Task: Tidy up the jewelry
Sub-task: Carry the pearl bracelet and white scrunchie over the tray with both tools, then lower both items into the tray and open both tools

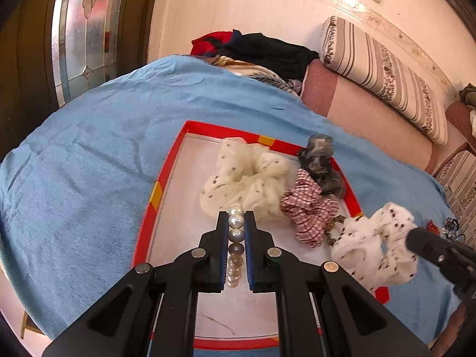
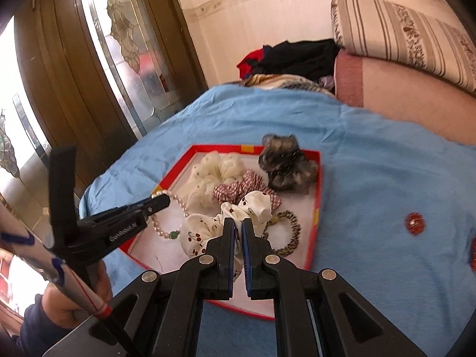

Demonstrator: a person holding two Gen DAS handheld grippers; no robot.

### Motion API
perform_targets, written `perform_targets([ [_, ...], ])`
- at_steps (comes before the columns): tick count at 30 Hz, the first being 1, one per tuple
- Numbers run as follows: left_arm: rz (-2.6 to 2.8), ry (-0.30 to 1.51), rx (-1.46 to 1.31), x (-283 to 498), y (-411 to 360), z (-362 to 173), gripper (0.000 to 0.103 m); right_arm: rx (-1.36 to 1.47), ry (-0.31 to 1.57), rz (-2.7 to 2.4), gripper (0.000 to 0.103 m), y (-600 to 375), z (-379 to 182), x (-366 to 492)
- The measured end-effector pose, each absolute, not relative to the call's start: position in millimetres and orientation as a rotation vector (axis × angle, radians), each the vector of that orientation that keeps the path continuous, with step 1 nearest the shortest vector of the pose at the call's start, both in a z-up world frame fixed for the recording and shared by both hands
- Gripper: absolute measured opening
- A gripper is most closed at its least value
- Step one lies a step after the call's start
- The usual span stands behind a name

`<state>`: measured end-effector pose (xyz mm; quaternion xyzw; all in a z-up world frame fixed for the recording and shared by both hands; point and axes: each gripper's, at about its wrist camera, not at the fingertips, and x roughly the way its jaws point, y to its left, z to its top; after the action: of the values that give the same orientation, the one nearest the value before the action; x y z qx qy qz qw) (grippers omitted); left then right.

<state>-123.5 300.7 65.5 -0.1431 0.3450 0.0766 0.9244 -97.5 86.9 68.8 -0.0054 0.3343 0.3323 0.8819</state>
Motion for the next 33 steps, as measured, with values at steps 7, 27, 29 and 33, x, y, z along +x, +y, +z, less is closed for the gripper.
perform_targets([
  [7, 0.161, 0.734, -0.319, -115.6, 303.3, 59.3, 0.009, -0.023, 0.729, 0.688, 0.006, 107.5, 52.7, -83.7],
  [27, 0.183, 0.785, -0.295, -102.7, 293.9, 46.7, 0.009, -0.048, 0.804, 0.607, 0.006, 114.1, 18.4, -54.8],
  [29, 0.185, 0.784, -0.282, -102.2, 291.6, 46.9, 0.009, -0.043, 0.808, 0.607, 0.006, 114.1, 17.1, -52.9],
  [33, 0.191, 0.780, -0.263, -102.0, 288.0, 47.5, 0.009, -0.046, 0.813, 0.604, 0.006, 114.3, 13.6, -52.0],
])
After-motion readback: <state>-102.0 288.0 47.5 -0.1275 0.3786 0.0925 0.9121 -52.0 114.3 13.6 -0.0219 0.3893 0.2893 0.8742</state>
